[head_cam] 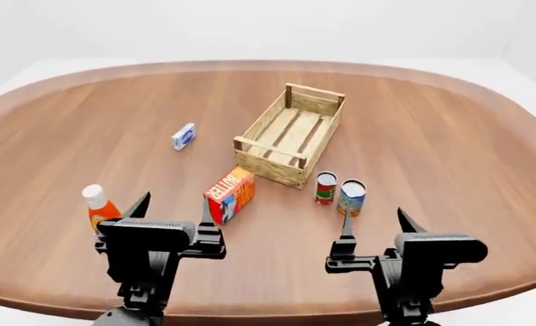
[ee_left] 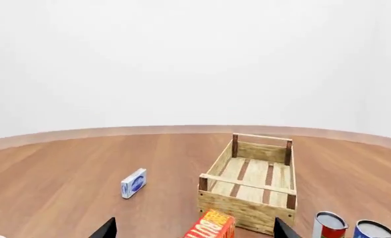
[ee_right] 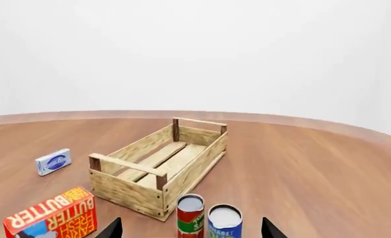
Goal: Pick up the ketchup, and put it in the wooden tray.
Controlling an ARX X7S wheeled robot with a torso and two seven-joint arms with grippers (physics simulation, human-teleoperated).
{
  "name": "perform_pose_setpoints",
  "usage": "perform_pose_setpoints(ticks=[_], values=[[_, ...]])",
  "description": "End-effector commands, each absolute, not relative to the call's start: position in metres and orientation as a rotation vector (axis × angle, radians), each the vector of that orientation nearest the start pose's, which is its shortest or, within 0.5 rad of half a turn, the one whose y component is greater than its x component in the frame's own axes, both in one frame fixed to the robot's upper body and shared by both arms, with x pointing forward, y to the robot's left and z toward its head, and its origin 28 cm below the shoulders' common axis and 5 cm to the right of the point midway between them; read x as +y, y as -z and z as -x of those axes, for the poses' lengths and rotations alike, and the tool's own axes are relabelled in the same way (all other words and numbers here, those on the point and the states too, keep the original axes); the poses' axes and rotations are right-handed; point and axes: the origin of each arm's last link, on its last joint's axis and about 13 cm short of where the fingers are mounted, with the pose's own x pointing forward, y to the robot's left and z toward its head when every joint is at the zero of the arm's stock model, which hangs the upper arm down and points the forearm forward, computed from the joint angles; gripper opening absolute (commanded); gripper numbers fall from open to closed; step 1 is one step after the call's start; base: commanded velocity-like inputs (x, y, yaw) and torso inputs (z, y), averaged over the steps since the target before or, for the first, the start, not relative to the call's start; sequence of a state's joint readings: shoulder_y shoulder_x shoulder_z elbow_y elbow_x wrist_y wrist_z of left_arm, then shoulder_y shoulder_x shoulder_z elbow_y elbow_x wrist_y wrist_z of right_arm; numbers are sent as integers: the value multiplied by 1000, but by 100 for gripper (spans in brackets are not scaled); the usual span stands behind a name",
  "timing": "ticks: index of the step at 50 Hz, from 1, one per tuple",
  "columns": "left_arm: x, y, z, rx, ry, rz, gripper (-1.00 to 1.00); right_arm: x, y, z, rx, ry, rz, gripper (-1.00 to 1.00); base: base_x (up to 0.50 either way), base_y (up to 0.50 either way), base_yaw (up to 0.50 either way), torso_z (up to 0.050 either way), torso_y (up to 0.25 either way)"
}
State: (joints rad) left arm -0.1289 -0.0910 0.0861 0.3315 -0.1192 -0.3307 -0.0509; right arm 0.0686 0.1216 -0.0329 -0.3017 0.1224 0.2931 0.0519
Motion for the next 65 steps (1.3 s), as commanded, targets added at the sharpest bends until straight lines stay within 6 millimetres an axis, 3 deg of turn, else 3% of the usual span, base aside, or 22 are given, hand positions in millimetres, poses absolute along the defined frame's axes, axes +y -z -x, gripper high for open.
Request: perform_pose_setpoints(ticks=[1, 15, 36, 44, 65], values=[[199, -122, -243, -188, 124, -9, 100, -122, -105, -235, -111, -27, 37, 100, 500, 0, 0, 0, 0], [195, -125, -243, -199, 132, -26, 100, -124, -109, -244, -119, -32, 29, 100, 500, 0, 0, 0, 0], [195, -125, -243, -203, 116, -31, 100, -125, -108, -238, -120, -45, 41, 100, 500, -203, 0, 0, 1], [198, -127, -244, -212, 101, -34, 100, -126, -109, -241, -128, -57, 34, 100, 0, 0, 13, 0, 0], [204, -131, -240, -225, 62, -36, 100, -124, -110, -238, -134, -83, 38, 100, 0, 0, 500, 0, 0]])
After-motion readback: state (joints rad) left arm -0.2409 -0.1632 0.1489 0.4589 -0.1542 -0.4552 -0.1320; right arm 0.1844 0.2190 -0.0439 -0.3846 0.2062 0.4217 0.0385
